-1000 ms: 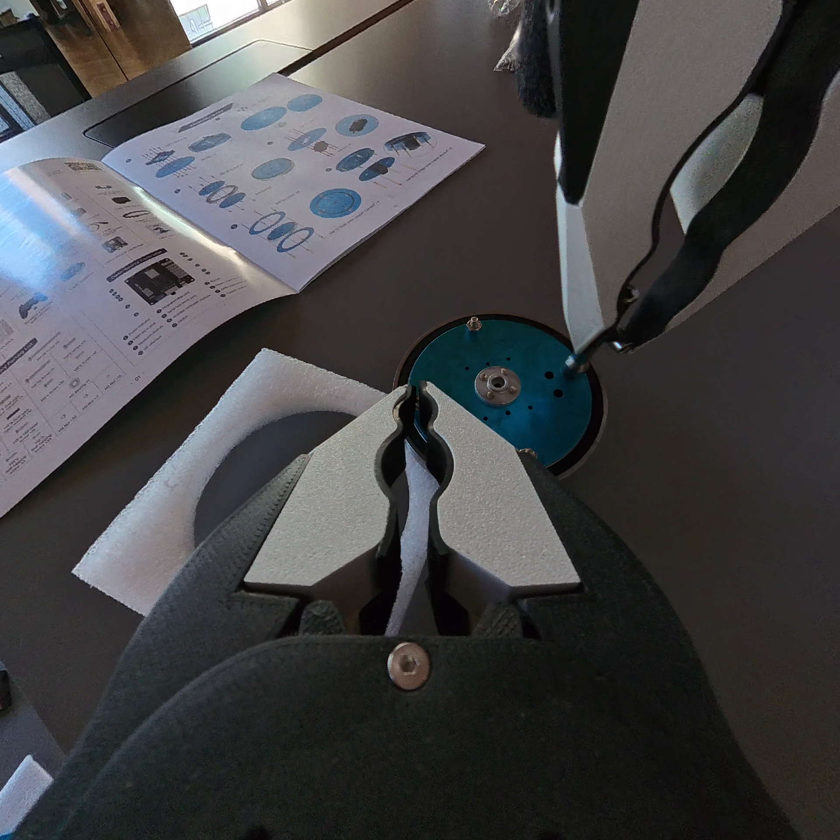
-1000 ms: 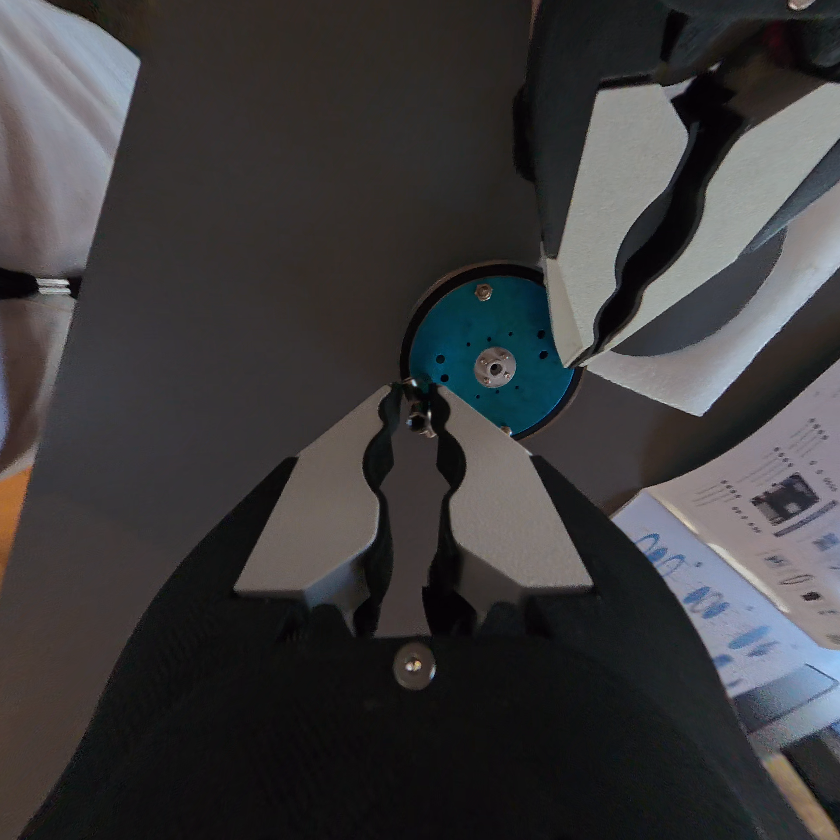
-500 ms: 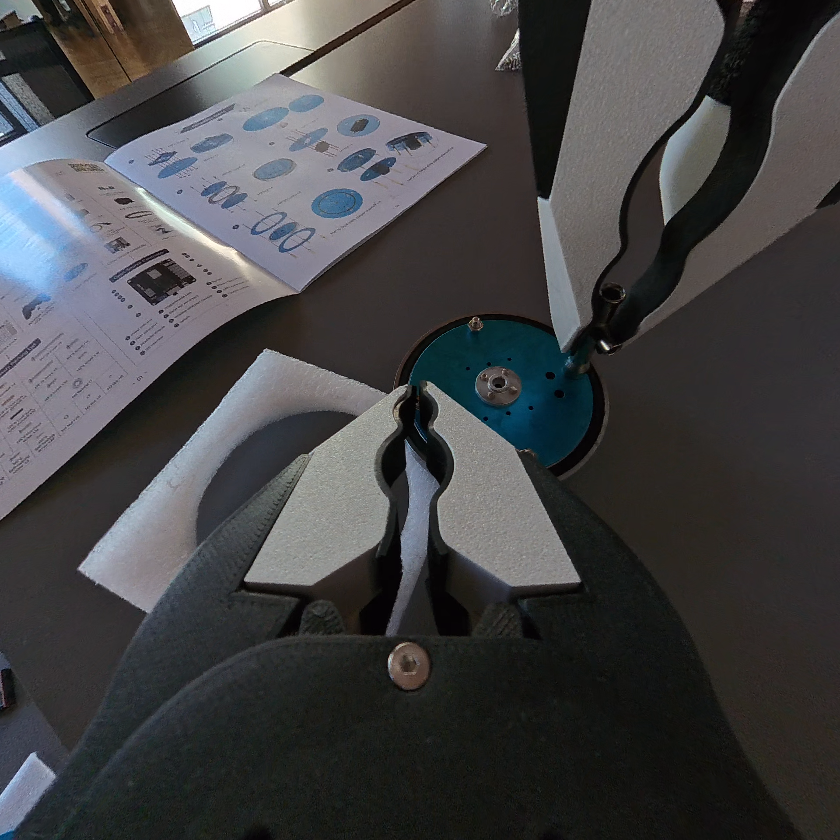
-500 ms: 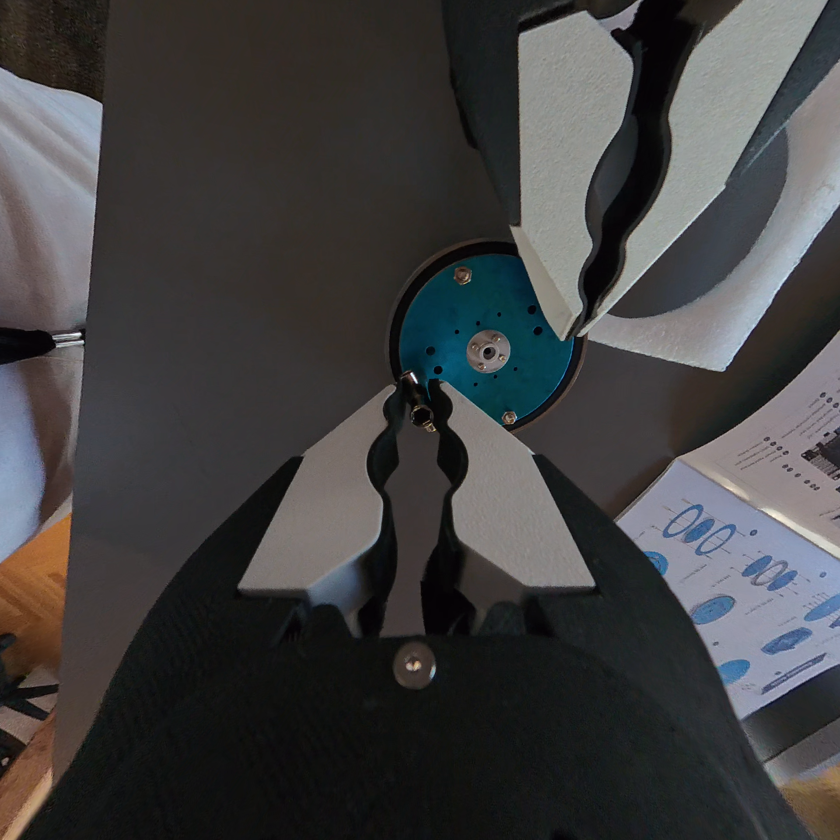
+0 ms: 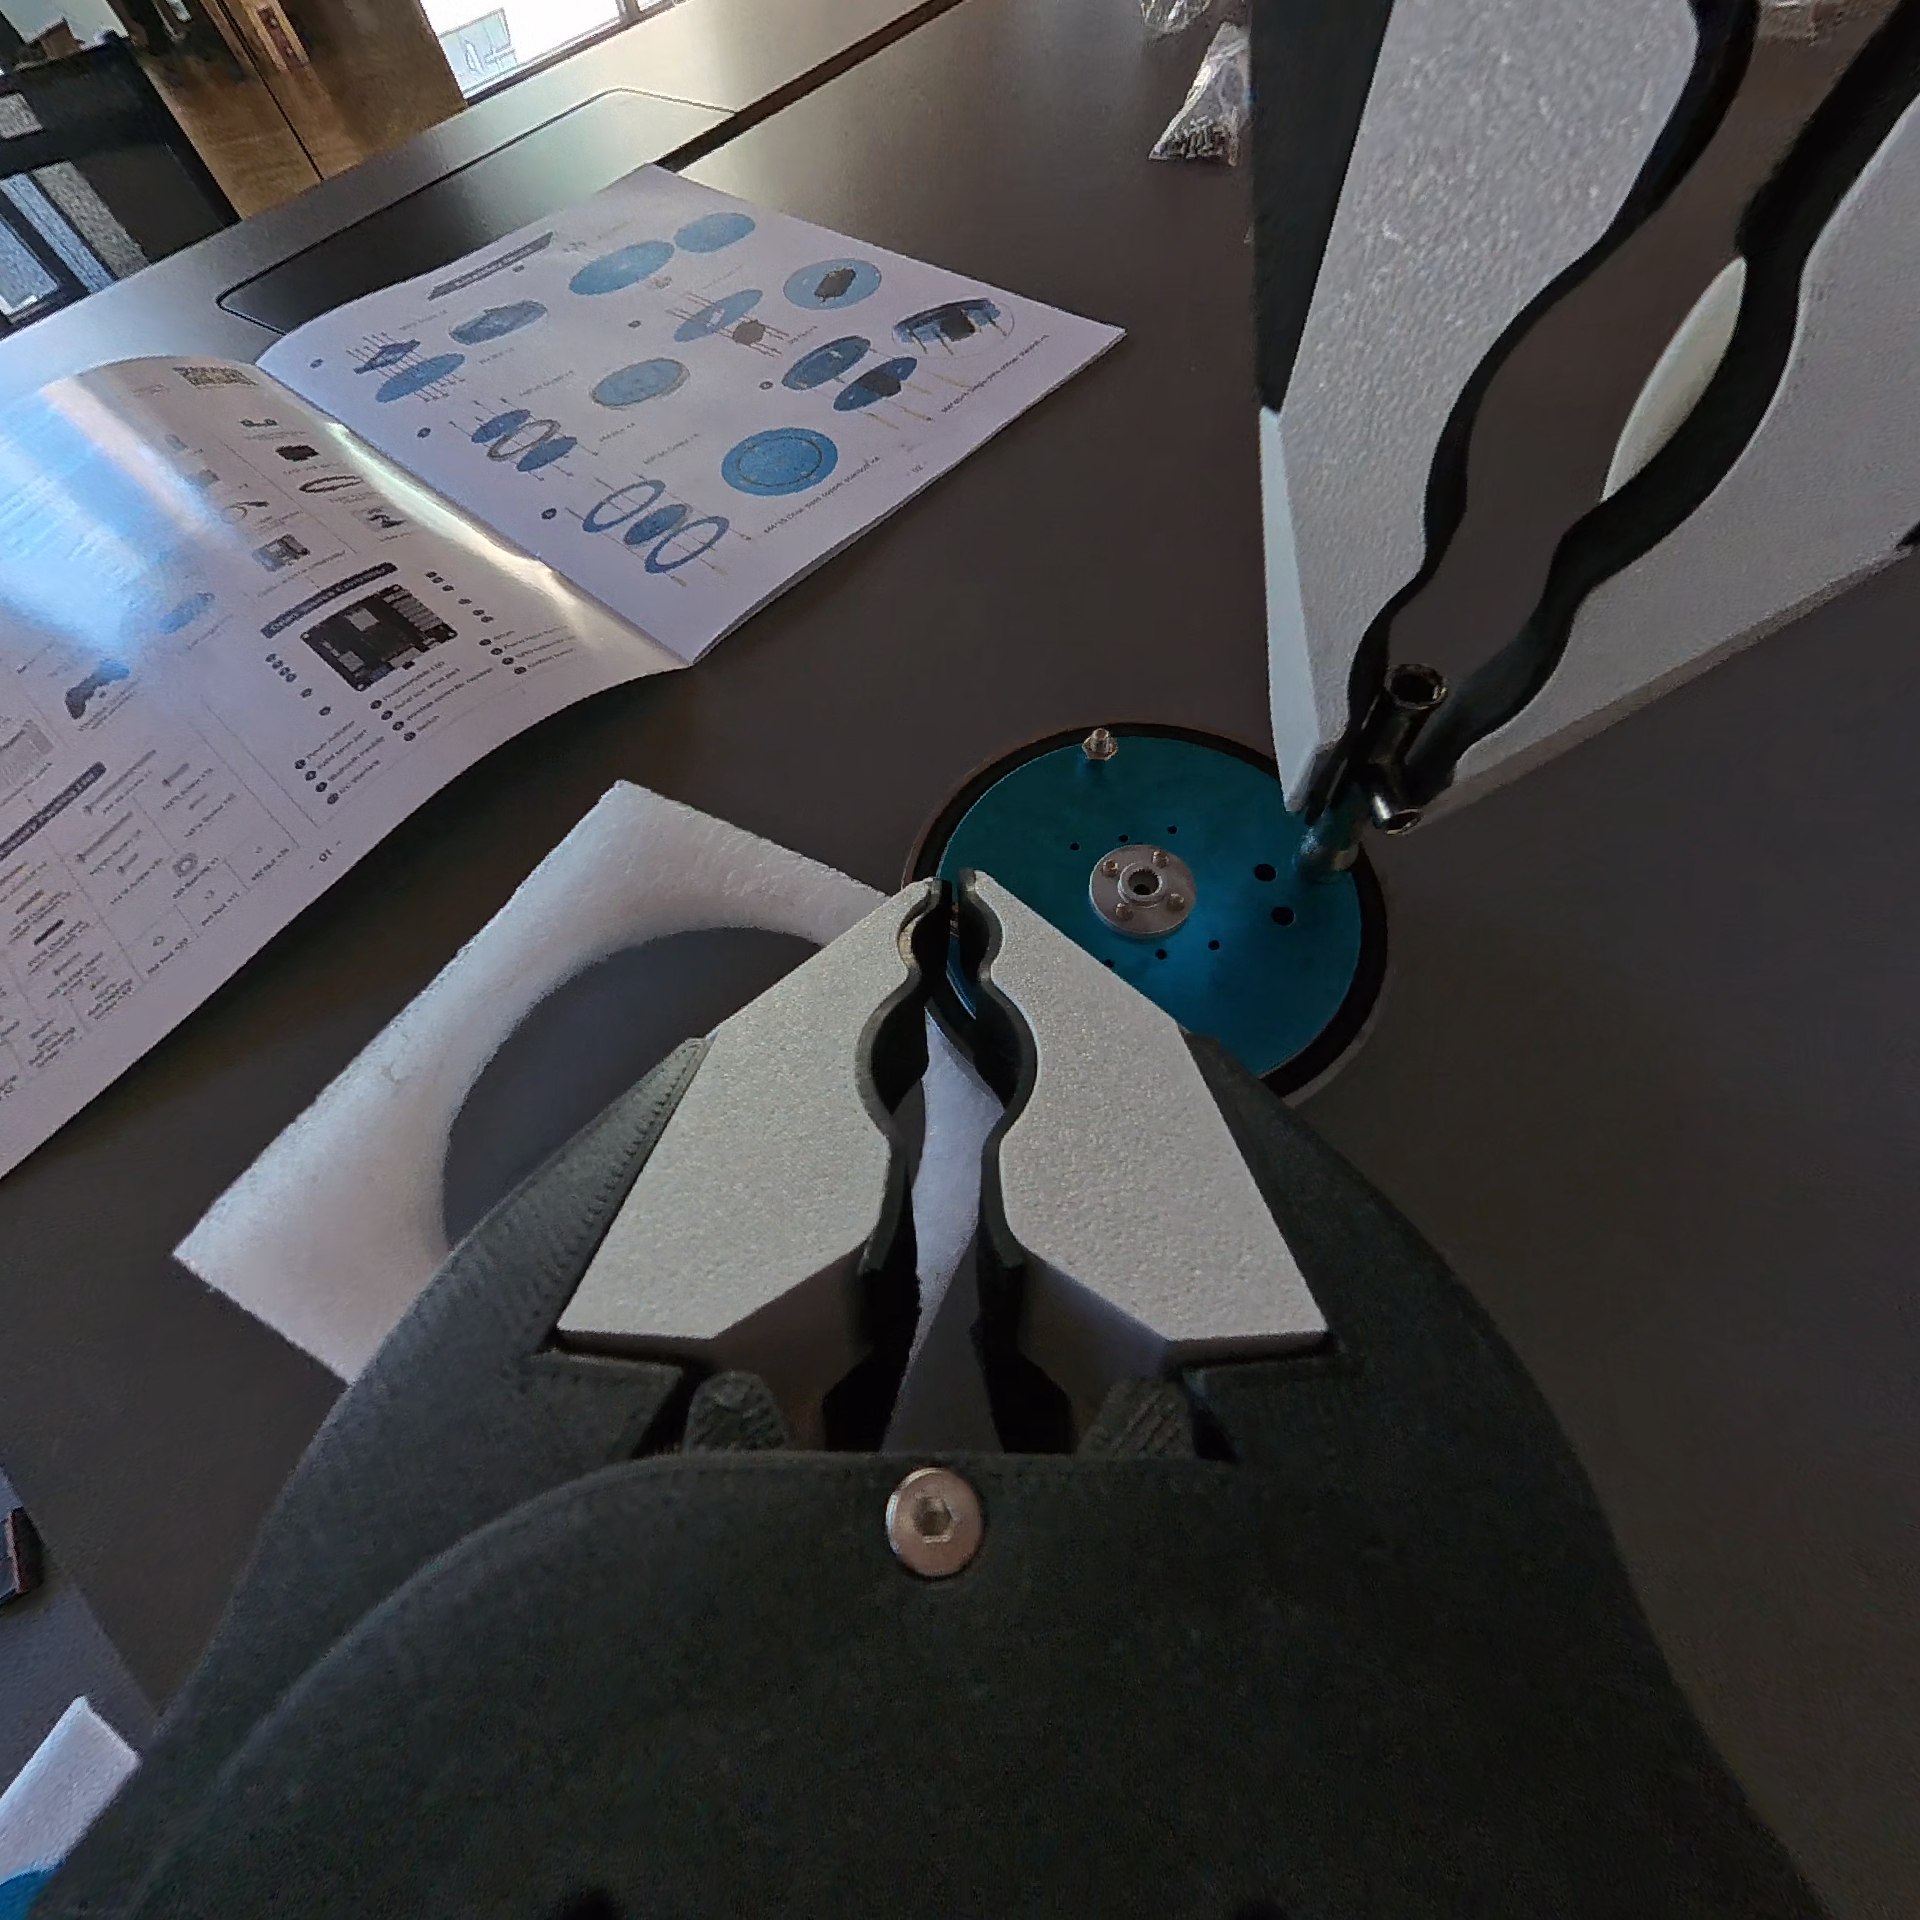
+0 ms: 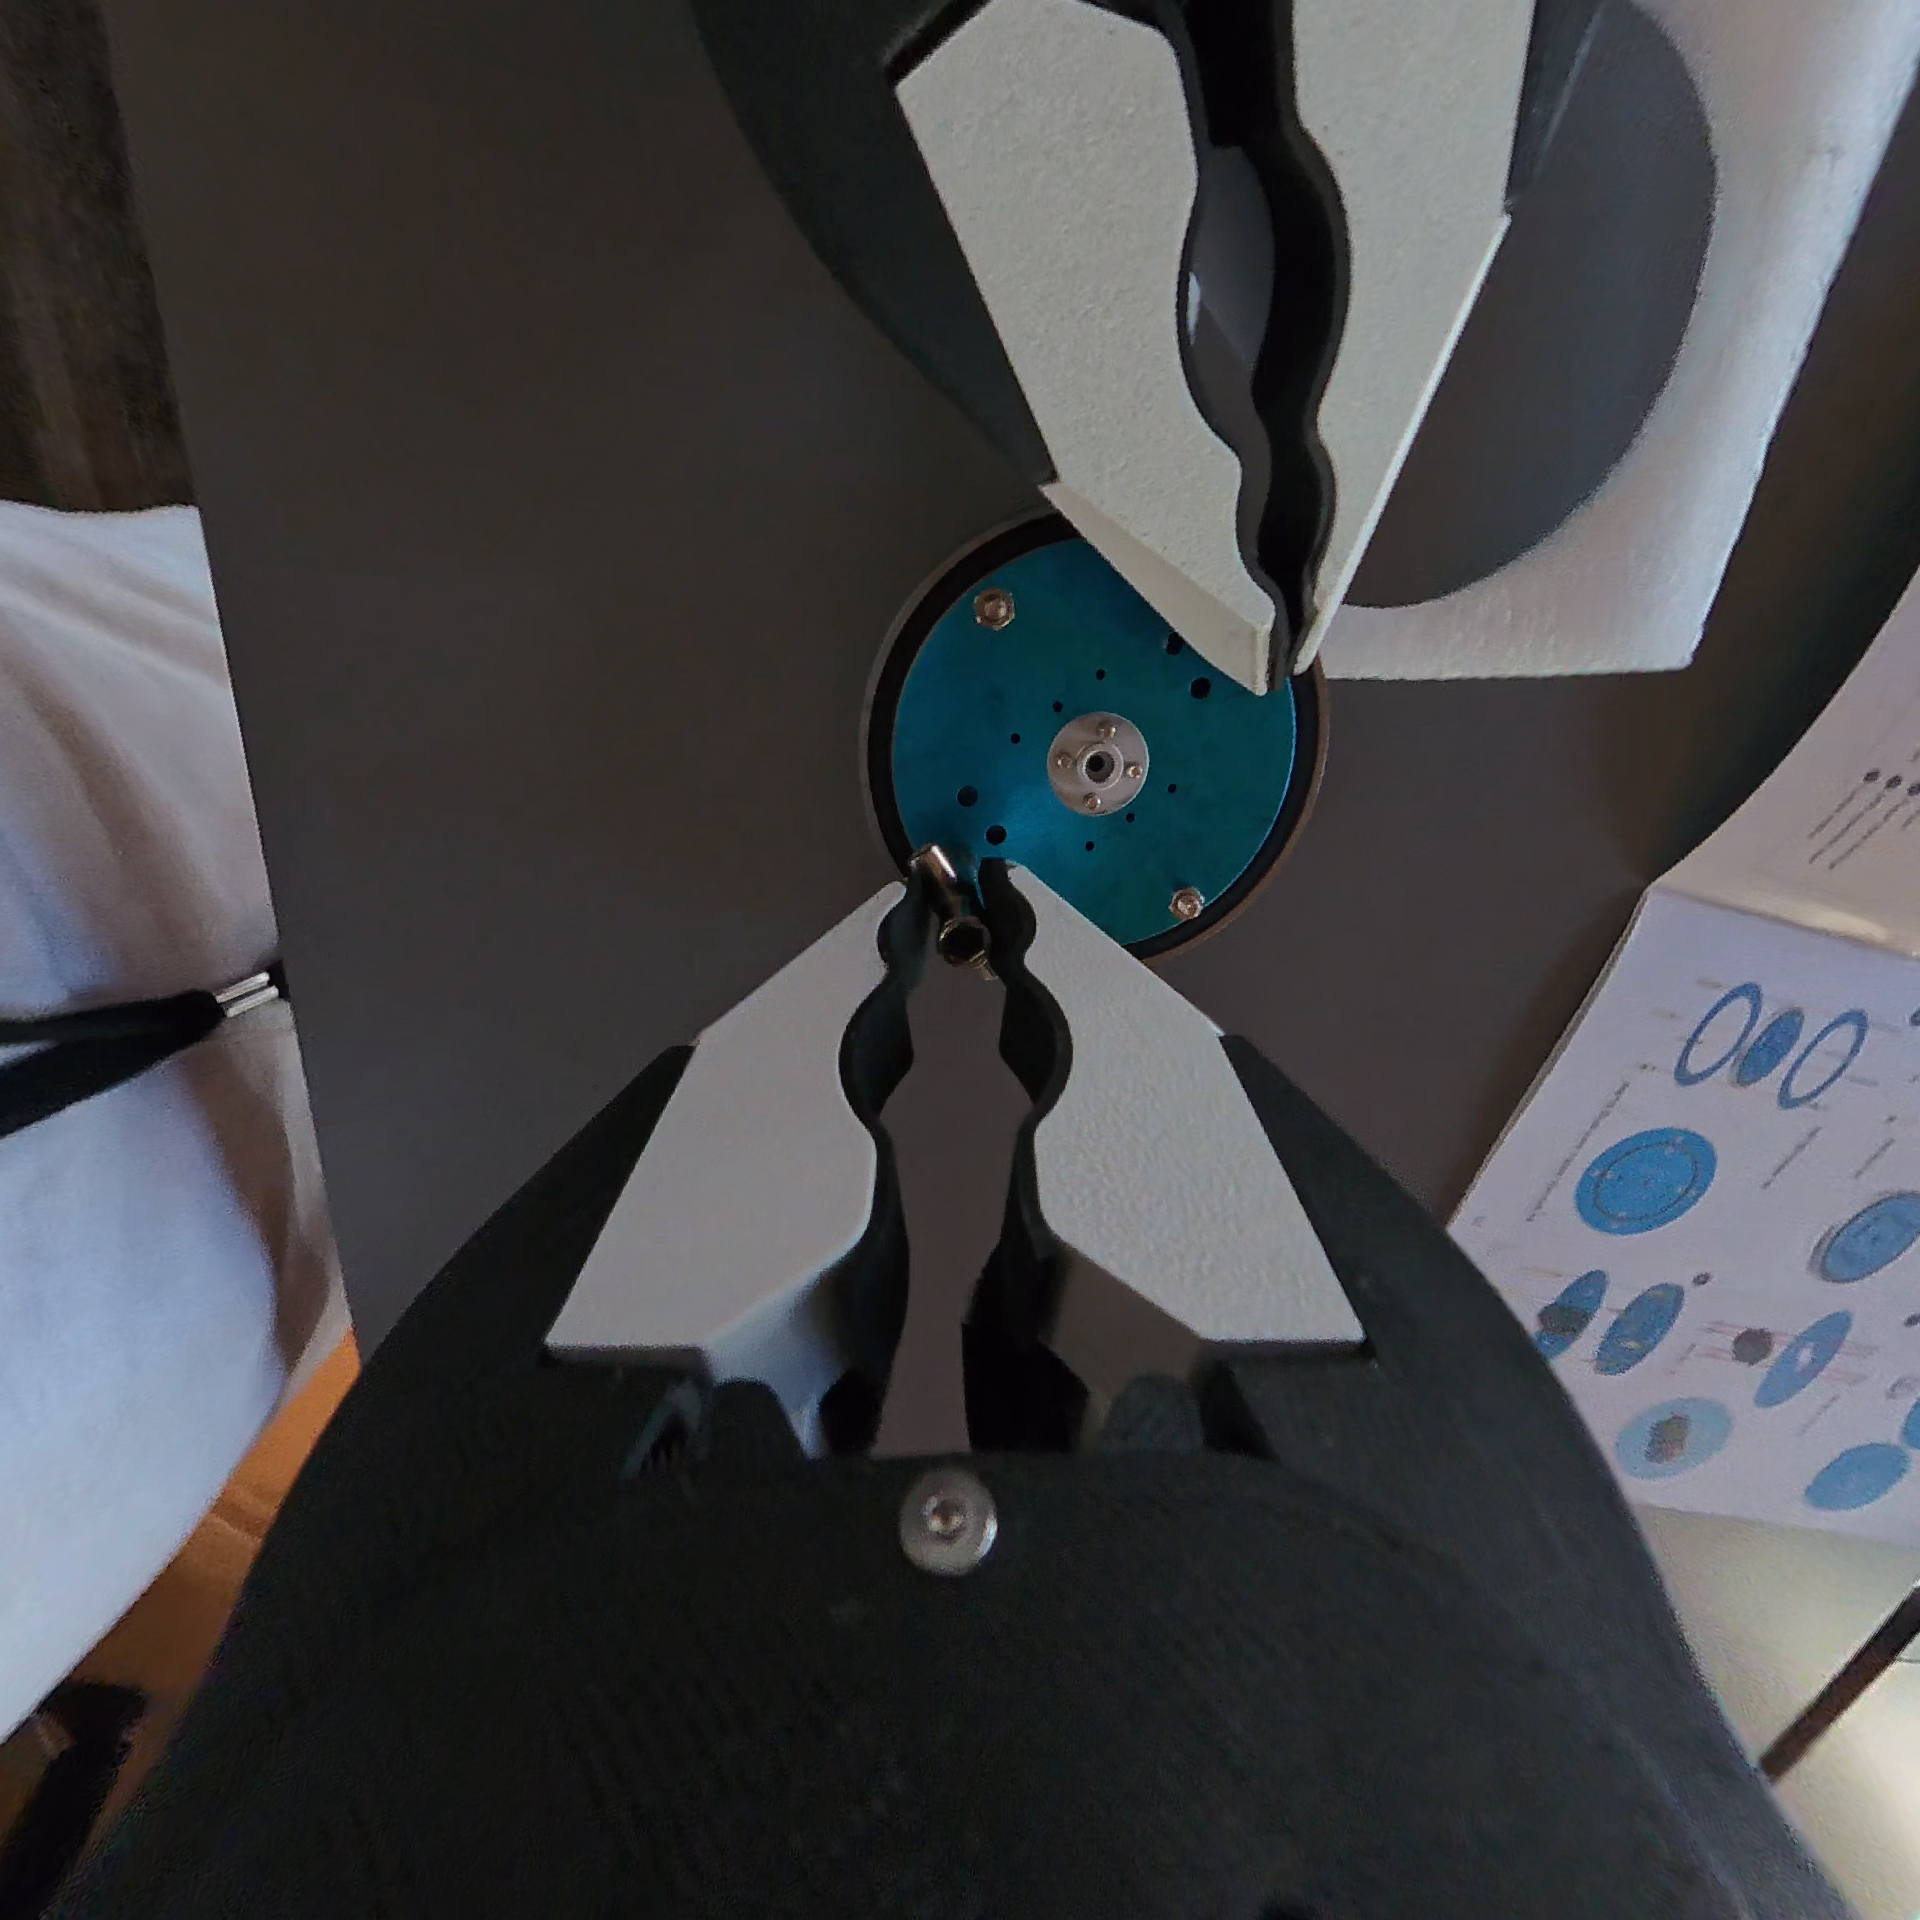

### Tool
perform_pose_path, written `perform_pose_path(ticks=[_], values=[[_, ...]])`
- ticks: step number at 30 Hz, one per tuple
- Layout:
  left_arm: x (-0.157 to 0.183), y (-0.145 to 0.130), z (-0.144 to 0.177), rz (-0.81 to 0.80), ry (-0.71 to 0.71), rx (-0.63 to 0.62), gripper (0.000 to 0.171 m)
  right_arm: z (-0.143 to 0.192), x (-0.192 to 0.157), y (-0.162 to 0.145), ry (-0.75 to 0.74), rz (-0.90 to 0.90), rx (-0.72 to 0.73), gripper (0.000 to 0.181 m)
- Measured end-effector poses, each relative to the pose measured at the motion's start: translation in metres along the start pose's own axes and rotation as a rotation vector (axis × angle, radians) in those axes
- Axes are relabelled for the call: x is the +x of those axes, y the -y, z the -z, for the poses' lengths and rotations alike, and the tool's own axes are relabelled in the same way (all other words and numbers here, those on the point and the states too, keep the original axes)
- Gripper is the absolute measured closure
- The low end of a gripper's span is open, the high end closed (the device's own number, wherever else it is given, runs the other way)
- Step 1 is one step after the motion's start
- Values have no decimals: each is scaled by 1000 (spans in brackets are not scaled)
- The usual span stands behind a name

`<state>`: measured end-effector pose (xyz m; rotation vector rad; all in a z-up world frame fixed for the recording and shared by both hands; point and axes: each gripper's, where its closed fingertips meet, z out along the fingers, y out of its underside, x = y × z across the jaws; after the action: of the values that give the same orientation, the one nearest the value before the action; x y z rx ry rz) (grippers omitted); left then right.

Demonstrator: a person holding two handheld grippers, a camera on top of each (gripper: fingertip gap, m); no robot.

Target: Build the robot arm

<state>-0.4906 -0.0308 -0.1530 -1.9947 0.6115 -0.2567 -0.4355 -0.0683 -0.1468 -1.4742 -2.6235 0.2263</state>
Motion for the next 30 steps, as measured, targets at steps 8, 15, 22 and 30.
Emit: perform_pose_path(ticks=[8,15,22,30], values=[[1,0,0,-5,-1,0,171,1,-4,-2,9,40,-28,168],[1,0,0,-1,-4,0,171,2,4,-6,-12,150,-68,166],[1,0,0,0,-5,1,171,-3,0,-5,6,286,-24,162],[1,0,0,7,-9,1,171,-6,1,-4,-23,356,-10,174]])
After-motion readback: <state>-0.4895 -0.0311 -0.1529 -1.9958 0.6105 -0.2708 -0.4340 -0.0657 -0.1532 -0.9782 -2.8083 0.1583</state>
